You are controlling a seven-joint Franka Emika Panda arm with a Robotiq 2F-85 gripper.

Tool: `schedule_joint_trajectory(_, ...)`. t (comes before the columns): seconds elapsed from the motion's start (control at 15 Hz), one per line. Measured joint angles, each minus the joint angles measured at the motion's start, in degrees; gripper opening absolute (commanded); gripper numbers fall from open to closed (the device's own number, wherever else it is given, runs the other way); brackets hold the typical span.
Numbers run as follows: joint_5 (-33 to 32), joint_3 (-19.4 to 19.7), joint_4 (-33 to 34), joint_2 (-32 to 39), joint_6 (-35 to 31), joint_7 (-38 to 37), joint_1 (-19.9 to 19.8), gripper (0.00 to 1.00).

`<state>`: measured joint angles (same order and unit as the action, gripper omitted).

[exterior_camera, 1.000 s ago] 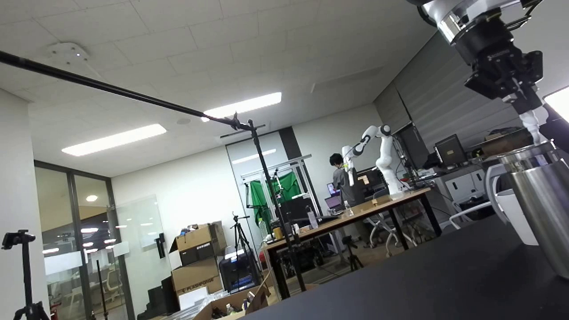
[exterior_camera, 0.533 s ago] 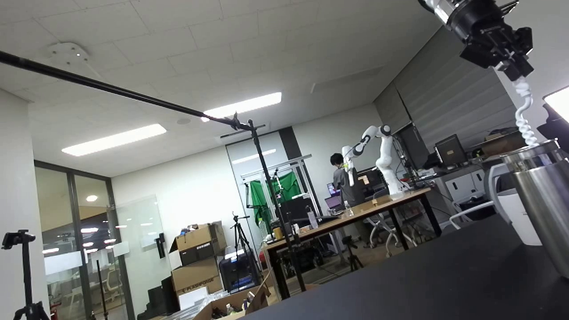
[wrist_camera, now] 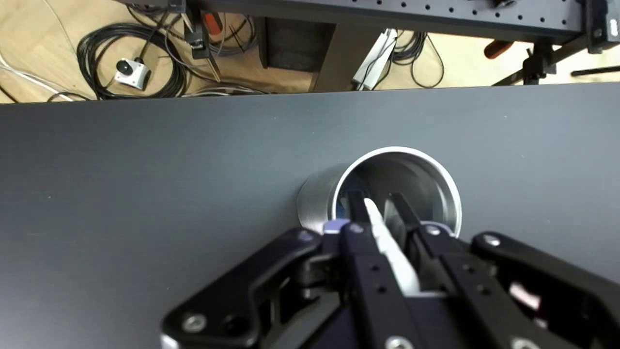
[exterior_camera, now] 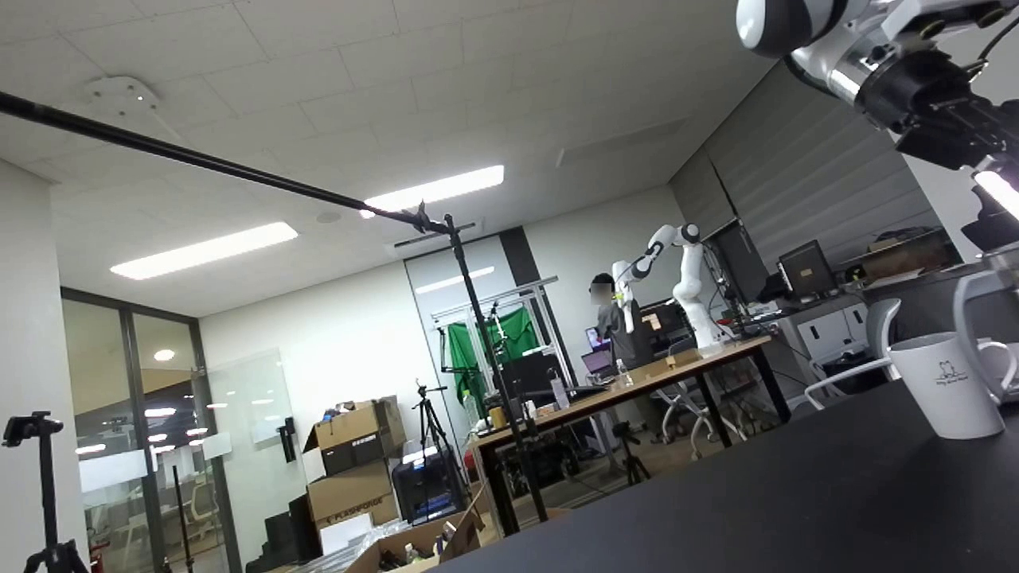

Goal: Stir the contents in the flusk.

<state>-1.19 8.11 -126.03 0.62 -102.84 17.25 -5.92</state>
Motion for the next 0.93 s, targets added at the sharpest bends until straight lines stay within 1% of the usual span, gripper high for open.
schedule_joint_trajectory(0.13, -0.6, -0.3, 0.4, 0.8, 0.6, 0.8, 0.0, 0.04)
schedule_joint_trajectory(0.33, -0.7, -1.6, 0.6, -0.8, 2.1, 1.9, 0.4, 0.04)
schedule_joint_trajectory(0.67, -0.7, -3.5, 0.8, -9.1, 5.0, 4.3, 2.0, 0.04)
schedule_joint_trajectory(0.93, -0.7, -2.9, -1.0, -14.4, 5.7, 6.7, 2.2, 0.04)
